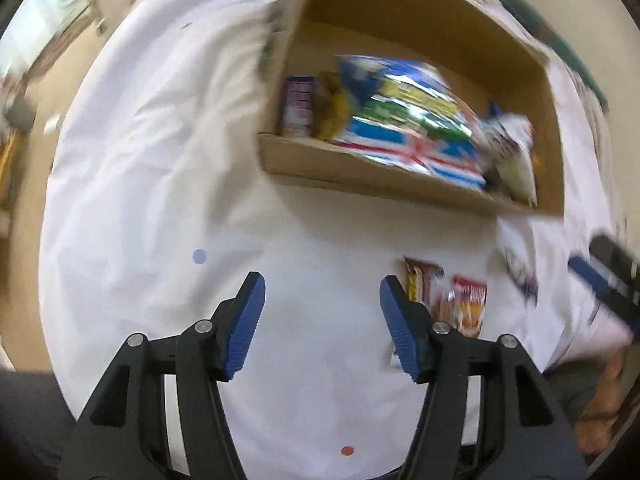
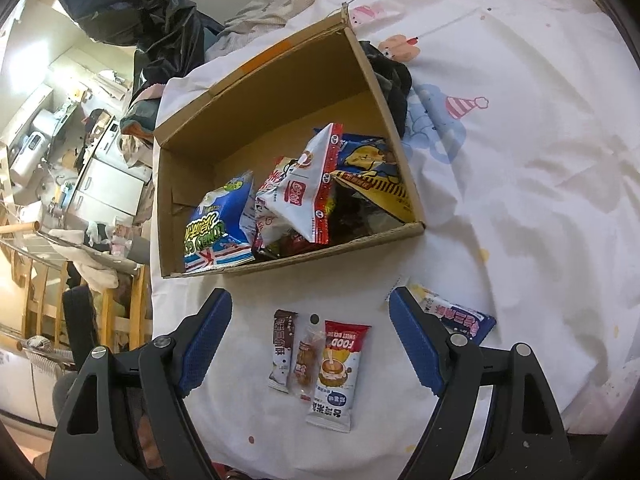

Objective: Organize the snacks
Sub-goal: 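Grasp the brown chocolate bar with the left gripper, then grasp the red 'FOOD' rice cake packet with the right gripper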

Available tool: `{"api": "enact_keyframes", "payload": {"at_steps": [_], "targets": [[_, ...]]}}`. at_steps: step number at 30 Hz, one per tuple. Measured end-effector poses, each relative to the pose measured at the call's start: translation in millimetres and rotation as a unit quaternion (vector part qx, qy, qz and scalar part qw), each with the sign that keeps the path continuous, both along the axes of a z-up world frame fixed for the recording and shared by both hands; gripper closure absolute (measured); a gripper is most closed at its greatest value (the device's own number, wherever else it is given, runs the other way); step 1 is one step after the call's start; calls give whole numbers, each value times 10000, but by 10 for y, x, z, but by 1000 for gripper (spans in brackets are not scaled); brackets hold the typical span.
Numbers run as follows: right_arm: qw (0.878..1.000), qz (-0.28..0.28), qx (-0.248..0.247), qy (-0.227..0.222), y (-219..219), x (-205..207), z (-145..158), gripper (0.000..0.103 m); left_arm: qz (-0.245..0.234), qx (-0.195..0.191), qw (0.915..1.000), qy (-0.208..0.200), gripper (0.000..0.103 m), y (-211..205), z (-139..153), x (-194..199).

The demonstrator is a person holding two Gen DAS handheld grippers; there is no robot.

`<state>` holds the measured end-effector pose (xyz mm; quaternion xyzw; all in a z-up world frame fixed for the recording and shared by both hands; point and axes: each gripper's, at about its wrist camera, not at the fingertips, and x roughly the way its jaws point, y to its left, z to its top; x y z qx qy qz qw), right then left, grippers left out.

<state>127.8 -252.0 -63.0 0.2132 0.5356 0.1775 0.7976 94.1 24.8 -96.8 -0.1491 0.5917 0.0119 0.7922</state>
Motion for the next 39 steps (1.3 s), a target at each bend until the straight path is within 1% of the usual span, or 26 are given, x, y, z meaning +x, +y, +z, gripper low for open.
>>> {"api": "enact_keyframes", "payload": {"at_steps": [2, 3, 5, 8, 9, 10, 11, 12, 13, 14, 15, 16, 18, 20, 22, 23, 26, 28, 31, 36, 37, 38, 39], "targets": [[10000, 11, -13, 43, 10, 8, -19, 20, 96, -204, 9997, 127, 47, 51, -71, 18], [10000, 10, -43, 50, 10, 8, -25, 20, 27, -234, 9996, 143, 49, 12, -77, -13], [9999, -7, -94, 96, -2, 9, -48, 20, -215, -229, 9994, 135, 49, -193, -119, 7], [9998, -58, -48, 167, -29, 19, -77, 20, -754, -298, 9966, 151, 49, -567, -159, 31], [9998, -68, -45, 175, -31, 21, -81, 20, -868, -275, 9957, 144, 49, -670, -174, 38], [9998, -71, -51, 178, -29, 23, -84, 20, -955, -173, 9952, 133, 49, -758, -206, 60], [9998, -67, -68, 180, -27, 25, -88, 20, -1025, -28, 9946, 152, 54, -849, -267, 109], [9998, -64, -84, 183, -27, 26, -94, 20, -1071, 125, 9939, 217, 69, -907, -319, 130], [9997, -63, -107, 192, -28, 24, -100, 20, -1102, 230, 9930, 346, 77, -968, -400, 159], [9997, -70, -124, 209, -36, 23, -111, 20, -1087, 361, 9917, 589, 89, -977, -515, 170], [9996, -80, -132, 220, -48, 22, -120, 20, -1023, 390, 9919, 641, 89, -940, -557, 160], [9996, -86, -140, 222, -56, 21, -126, 20, -977, 422, 9925, 602, 89, -902, -573, 147], [9996, -81, -154, 229, -72, 20, -136, 20, -1034, 600, 9914, 527, 89, -888, -584, 129], [9996, -67, -160, 241, -64, 31, -147, 20, -1023, 529, 9918, 554, 89, -867, -574, 140], [9995, -53, -143, 264, -51, 49, -157, 20, -959, 375, 9929, 594, 89, -790, -528, 150], [9995, -44, -113, 276, -41, 56, -159, 20, -927, 291, 9935, 585, 89, -696, -452, 121], [9996, 27, -127, 263, -3, 56, -158, 20, -865, 304, 9948, 445, 89, -553, -270, 186], [9994, 82, -148, 302, 21, 46, -176, 20, -885, 303, 9950, 339, 89, -435, -95, 185], [9988, 112, -76, 472, 17, 19, -234, 20, -991, 456, 9940, 108, 89, -280, 176, 180], [9944, 220, -39, 1032, 48, -21, -454, 21, -1060, 595, 9926, -77, 89, -110, 427, 152], [9932, 277, -55, 1134, 74, -27, -503, 27, -1043, 599, 9927, -101, 89, -108, 433, 128], [9917, 365, -97, 1233, 117, -33, -554, 30, -1011, 591, 9930, -126, 89, -91, 426, 118], [9905, 442, -158, 1295, 159, -42, -592, 34, -945, 564, 9938, -144, 89, -109, 351, 90]]}}
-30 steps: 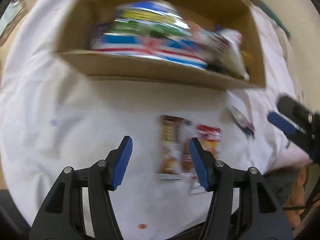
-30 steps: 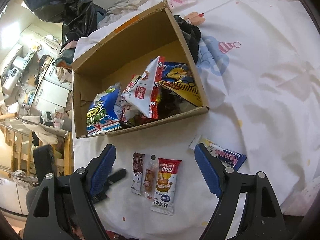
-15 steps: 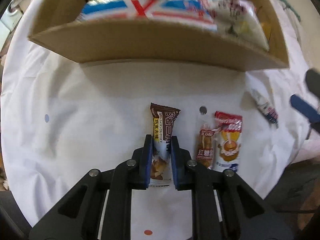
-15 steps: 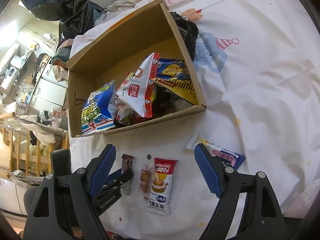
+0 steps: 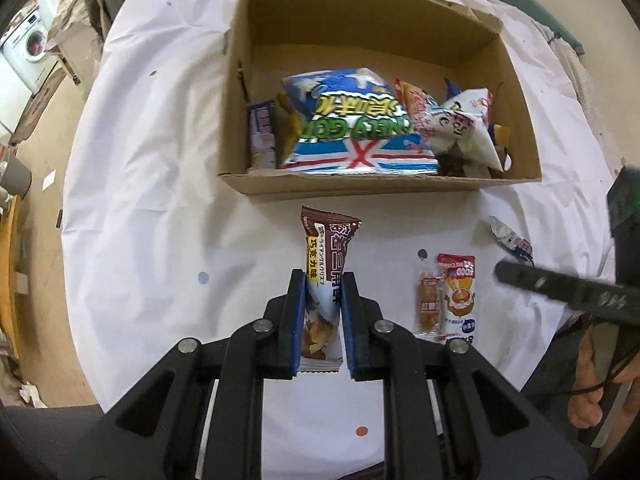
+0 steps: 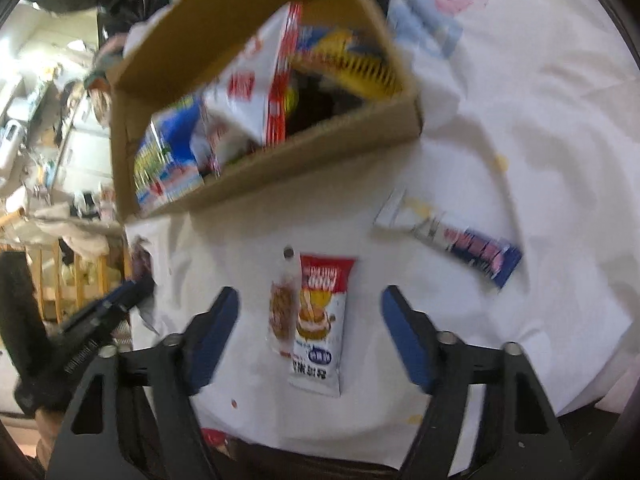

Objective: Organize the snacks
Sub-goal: 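Grasp the red 'FOOD' rice cake packet with the right gripper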

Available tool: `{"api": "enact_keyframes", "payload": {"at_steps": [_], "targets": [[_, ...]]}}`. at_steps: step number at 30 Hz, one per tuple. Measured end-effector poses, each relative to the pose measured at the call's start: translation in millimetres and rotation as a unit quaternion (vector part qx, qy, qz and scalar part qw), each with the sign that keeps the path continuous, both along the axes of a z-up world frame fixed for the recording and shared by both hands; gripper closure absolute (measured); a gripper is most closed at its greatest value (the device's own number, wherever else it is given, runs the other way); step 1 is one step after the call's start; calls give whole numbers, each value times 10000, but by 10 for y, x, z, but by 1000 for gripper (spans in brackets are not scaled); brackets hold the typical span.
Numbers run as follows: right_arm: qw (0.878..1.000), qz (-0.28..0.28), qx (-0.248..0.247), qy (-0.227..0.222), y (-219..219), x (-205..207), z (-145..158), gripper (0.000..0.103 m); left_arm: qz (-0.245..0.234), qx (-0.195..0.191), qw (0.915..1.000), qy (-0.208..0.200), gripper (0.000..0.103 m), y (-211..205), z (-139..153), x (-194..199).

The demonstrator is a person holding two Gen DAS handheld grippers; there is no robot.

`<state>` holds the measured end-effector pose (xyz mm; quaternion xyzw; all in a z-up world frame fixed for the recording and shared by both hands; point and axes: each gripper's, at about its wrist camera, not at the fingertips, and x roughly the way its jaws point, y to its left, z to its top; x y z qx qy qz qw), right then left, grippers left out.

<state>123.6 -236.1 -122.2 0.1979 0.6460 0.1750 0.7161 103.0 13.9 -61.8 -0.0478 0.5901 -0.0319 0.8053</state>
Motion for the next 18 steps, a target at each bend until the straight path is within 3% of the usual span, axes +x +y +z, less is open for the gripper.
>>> {"api": "enact_keyframes", "payload": {"at_steps": [7, 11, 13, 14, 18], "targets": [[9944, 699, -738, 276, 427, -104, -323, 50, 362, -301, 9989, -5, 89, -14, -101, -22], [9880, 996, -1184, 5, 594, -103, -346, 55, 413, -480, 9980, -17, 89, -3, -76, -17], [9853, 1058, -1340, -74, 630, -93, -341, 68, 441, -517, 9977, -29, 89, 8, -61, -24], [9840, 1101, -1397, -119, 648, -96, -330, 69, 452, -528, 9976, -24, 89, 12, -59, -26], [9901, 1029, -914, -266, 610, -130, -167, 71, 537, -571, 9969, 4, 89, 45, -68, -40]]}}
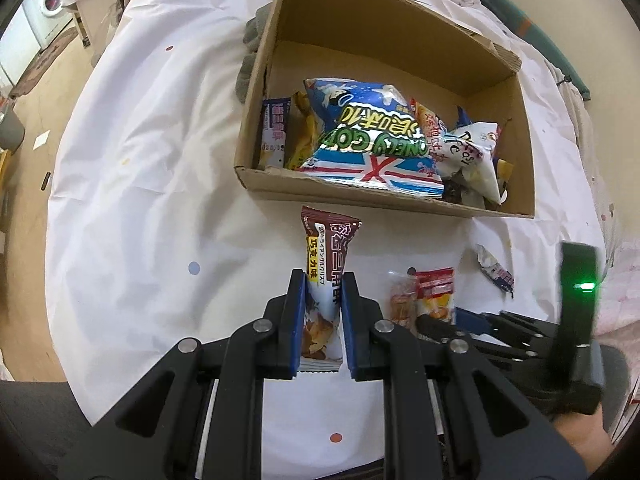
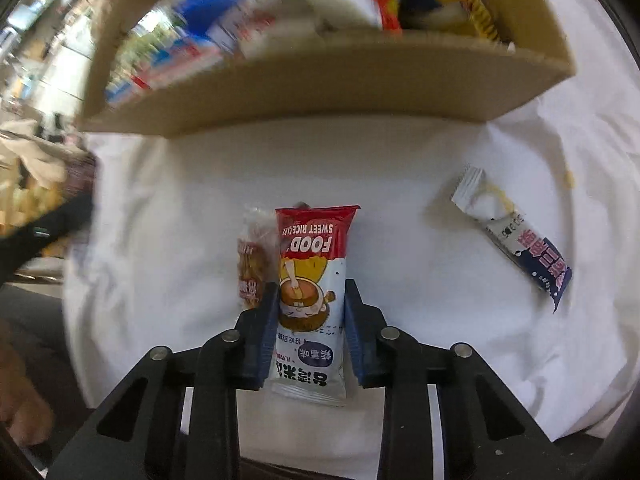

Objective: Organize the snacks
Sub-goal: 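Grasp the red 'FOOD' rice cake packet with the right gripper, then carry the chocolate bar and rice cake packet into the box and open both grippers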

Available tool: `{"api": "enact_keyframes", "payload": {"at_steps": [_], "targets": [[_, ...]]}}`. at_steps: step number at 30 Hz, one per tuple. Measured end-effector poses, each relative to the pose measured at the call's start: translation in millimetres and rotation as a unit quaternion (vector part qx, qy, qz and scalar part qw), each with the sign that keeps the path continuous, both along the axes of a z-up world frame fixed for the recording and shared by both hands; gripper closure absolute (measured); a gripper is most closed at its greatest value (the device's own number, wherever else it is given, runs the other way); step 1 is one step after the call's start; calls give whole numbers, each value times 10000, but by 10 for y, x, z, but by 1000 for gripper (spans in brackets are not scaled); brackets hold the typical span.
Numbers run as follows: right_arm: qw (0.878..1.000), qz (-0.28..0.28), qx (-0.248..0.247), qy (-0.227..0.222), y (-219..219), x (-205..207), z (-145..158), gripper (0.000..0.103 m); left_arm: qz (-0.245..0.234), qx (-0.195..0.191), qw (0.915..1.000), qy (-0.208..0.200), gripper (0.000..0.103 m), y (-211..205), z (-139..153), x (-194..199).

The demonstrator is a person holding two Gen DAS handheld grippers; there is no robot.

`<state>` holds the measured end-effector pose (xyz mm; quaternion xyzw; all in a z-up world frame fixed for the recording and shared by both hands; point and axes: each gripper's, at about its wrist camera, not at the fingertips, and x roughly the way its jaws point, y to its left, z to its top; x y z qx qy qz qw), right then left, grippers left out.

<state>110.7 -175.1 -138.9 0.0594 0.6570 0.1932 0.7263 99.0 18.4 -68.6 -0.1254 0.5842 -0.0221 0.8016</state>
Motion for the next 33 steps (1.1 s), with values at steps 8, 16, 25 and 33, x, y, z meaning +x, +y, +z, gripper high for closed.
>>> {"api": "enact_keyframes", "payload": {"at_steps": [8, 16, 25, 33], "targets": [[9955, -549, 556, -527, -379, -84, 372, 71, 87, 201, 9998, -42, 89, 24, -41, -10], [9731, -274, 1789, -1427, -483, -205, 986, 71, 247, 384, 9982, -388, 89, 112, 91, -101], [9427, -494, 1959, -2657, -653, -291, 1513, 71, 460, 526, 9915, -1101, 89, 298, 530, -146], [9386, -1139, 1854, -2677, -982, -111, 1561, 71, 186, 768, 9844, -1570, 89, 234, 922, 72]]}}
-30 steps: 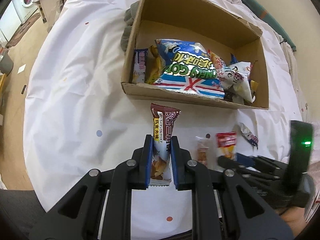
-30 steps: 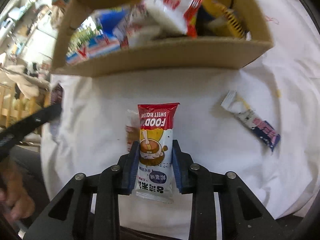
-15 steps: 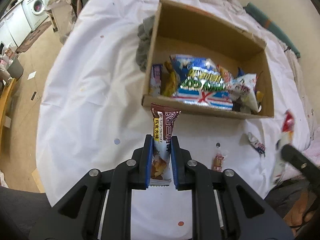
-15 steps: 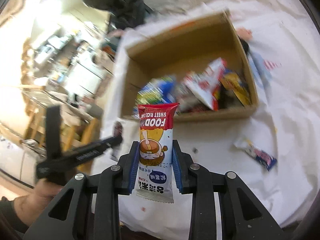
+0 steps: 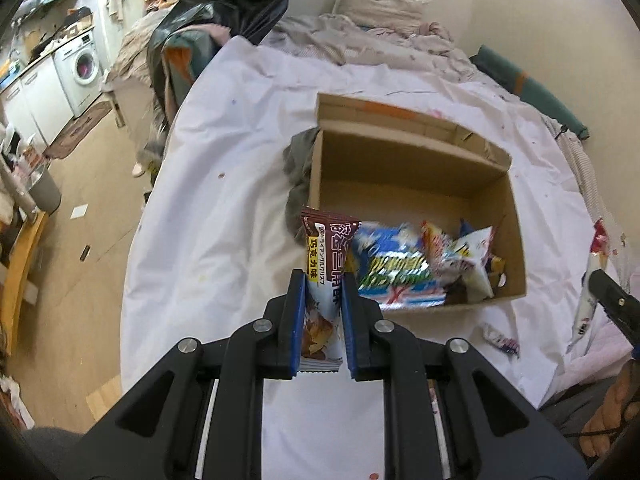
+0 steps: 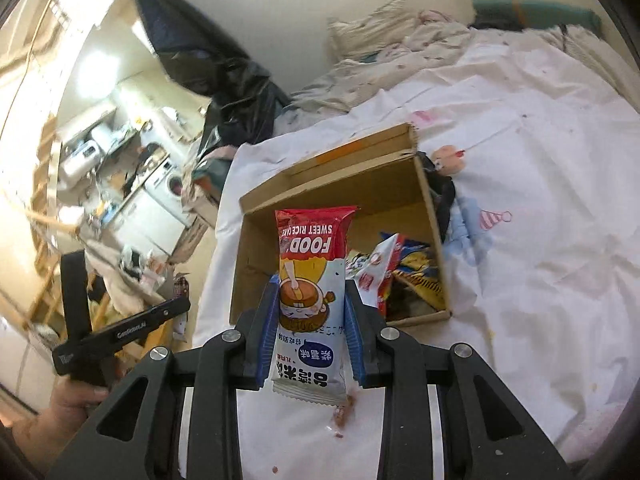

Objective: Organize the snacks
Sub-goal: 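Carry the chocolate bar and rice cake packet into the box and open both grippers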

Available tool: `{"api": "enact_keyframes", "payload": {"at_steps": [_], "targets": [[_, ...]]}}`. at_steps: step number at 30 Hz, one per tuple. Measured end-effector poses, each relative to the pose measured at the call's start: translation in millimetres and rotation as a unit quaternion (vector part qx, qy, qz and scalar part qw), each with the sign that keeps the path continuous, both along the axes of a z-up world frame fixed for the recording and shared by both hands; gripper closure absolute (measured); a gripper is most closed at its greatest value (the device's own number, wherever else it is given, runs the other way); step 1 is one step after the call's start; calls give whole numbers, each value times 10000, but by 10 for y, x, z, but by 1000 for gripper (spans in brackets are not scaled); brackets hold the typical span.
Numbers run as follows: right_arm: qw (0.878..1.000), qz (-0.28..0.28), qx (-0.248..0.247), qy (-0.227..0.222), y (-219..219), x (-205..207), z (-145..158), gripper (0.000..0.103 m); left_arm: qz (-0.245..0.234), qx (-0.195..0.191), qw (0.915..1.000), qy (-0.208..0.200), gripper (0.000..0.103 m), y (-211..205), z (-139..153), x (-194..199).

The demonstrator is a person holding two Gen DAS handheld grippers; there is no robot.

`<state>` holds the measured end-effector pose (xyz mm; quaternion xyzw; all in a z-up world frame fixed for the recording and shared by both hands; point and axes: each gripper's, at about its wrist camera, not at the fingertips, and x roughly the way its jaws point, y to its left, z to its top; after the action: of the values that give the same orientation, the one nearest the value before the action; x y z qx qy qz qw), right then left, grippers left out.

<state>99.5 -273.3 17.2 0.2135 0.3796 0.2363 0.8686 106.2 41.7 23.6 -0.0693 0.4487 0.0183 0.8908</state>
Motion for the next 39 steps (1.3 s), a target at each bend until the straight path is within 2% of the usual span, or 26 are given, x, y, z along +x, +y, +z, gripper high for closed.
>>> {"api": "enact_keyframes", "payload": {"at_steps": [6, 13, 16, 19, 23, 28, 31, 36, 39], "targets": [[9996, -253, 61, -89, -116, 283, 92, 71, -346, 90, 9993, -108, 89, -140, 97, 246], [9992, -264, -299, 64, -76, 734, 11, 71, -403, 135, 9990, -122, 89, -179, 77, 575], [9983, -220, -480, 246, -11, 943, -92, 71, -413, 6, 9991, 83, 88, -102, -47, 755], [9967, -213, -659, 426, 51, 1108, -217, 71, -220, -212, 9991, 276, 89, 39, -223, 842], [9948, -151, -804, 606, 147, 1235, -342, 71, -112, -407, 9962, 762, 89, 82, -482, 926], [9933, -114, -926, 677, 237, 1318, -400, 70, -161, -468, 9953, 830, 89, 9, -556, 960], [9927, -157, -890, 799, 221, 1383, -463, 70, -137, -343, 9964, 764, 89, 26, -537, 1025], [9900, -319, -841, 1085, 151, 1451, -603, 68, -50, -597, 9939, 925, 88, 68, -583, 1038], [9905, -381, -670, 1140, 135, 1455, -625, 67, -146, -603, 9931, 997, 88, 20, -581, 1033]]}}
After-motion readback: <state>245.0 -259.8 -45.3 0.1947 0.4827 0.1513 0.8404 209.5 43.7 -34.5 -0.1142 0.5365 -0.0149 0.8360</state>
